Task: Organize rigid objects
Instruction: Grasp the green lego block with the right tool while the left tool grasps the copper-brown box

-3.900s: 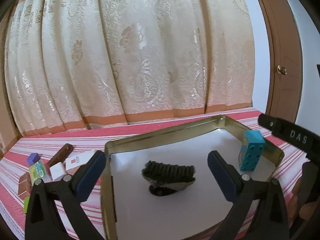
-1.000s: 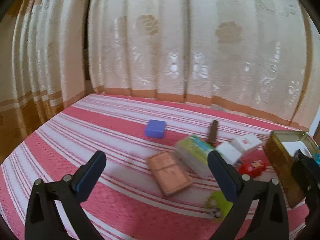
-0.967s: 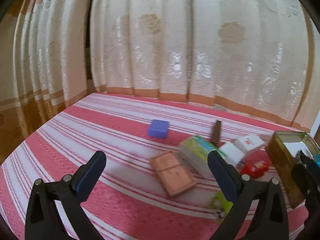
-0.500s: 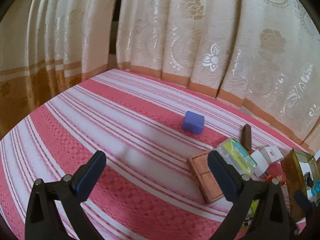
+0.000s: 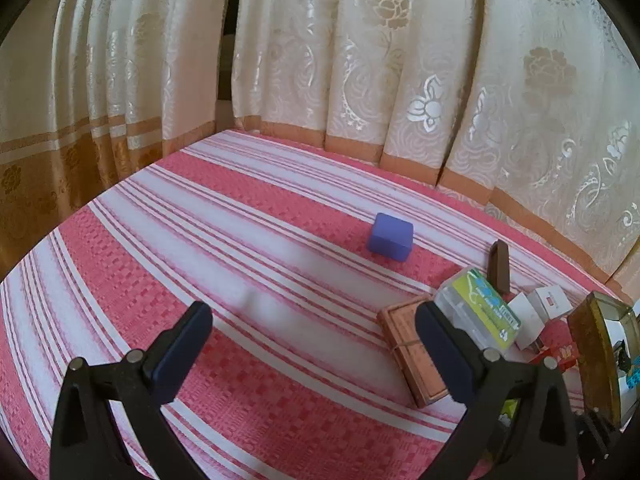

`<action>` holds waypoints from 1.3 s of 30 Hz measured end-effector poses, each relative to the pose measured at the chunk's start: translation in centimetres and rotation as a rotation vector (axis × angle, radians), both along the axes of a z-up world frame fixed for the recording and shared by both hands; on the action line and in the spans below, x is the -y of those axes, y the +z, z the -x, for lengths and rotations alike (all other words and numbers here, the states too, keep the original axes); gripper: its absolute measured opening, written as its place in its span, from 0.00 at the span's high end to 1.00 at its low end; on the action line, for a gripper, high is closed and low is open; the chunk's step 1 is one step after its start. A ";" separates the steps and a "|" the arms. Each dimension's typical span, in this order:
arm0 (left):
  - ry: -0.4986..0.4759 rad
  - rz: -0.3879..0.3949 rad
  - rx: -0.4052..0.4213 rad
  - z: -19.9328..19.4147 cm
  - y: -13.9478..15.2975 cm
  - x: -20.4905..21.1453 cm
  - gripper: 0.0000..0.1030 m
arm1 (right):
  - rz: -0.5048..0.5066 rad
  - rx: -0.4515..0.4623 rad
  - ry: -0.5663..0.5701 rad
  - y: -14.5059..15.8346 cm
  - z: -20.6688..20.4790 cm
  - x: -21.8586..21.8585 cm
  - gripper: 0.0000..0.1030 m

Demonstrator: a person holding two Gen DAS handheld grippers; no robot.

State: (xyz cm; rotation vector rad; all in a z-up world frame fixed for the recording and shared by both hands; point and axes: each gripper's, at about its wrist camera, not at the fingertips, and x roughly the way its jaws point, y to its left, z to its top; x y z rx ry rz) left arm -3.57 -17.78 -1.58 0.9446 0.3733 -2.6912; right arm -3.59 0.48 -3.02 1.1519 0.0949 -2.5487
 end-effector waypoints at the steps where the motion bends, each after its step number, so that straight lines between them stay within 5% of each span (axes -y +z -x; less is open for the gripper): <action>1: -0.003 0.001 -0.001 0.0 0.0 -0.1 0.01 | 0.009 0.010 0.003 -0.1 0.2 -0.1 0.53; 8: -0.076 0.045 -0.026 0.1 0.3 -1.6 0.00 | 0.072 0.028 0.036 -0.2 0.1 -0.6 0.67; 14: -0.190 0.075 -0.037 0.3 0.5 -3.7 0.00 | 0.130 -0.126 -0.069 2.0 -1.1 -3.2 0.67; 23: -0.224 0.065 0.101 2.8 -0.8 -6.0 0.02 | 0.139 -0.200 -0.198 3.1 -1.3 -5.9 0.67; 28: -0.185 0.012 0.201 4.4 -2.3 -5.6 0.10 | 0.142 -0.207 -0.191 3.3 -1.4 -5.9 0.67; 32: -0.162 0.002 0.200 4.1 -2.4 -5.2 0.14 | 0.147 -0.193 -0.192 3.1 -1.3 -5.9 0.67; 39: -0.129 -0.053 0.156 3.0 -2.1 -3.9 0.45 | 0.164 -0.174 -0.207 2.8 -1.0 -6.4 0.67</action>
